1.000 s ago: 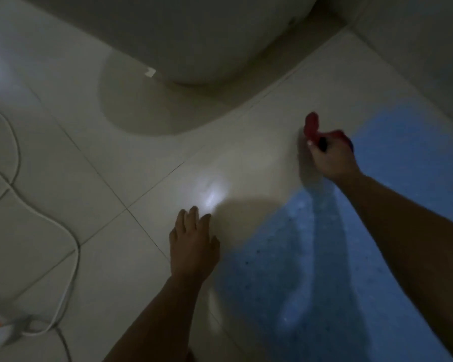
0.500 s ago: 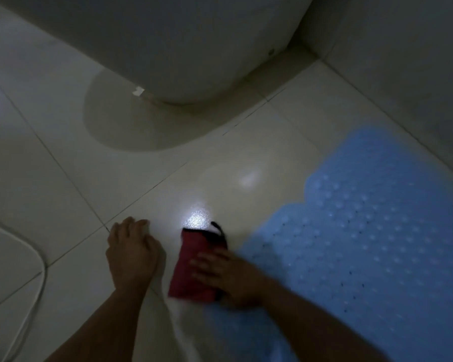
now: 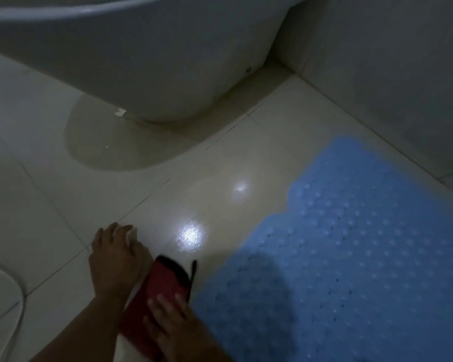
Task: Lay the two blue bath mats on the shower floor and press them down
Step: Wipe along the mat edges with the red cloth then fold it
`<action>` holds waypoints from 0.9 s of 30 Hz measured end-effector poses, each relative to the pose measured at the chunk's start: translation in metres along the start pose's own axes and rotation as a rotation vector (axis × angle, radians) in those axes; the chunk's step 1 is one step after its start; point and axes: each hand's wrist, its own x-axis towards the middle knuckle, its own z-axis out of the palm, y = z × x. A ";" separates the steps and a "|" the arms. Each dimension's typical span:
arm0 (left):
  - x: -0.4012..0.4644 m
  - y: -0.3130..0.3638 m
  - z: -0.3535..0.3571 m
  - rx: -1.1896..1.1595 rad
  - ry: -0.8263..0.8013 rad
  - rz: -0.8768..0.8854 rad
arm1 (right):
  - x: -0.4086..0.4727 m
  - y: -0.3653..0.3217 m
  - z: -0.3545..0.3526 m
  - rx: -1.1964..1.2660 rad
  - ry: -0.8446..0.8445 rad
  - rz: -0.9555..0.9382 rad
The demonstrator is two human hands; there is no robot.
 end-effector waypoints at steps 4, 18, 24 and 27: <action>0.017 -0.005 -0.008 0.044 0.022 0.022 | -0.009 0.065 -0.014 -0.010 -0.140 -0.163; 0.036 0.147 0.091 0.100 -0.061 0.558 | 0.011 0.339 -0.143 0.197 0.000 0.672; 0.048 0.257 0.144 0.094 -0.075 0.843 | 0.015 0.407 -0.173 0.308 -0.023 0.794; 0.053 0.296 0.166 0.062 -0.082 0.895 | 0.012 0.444 -0.191 0.371 -0.019 0.845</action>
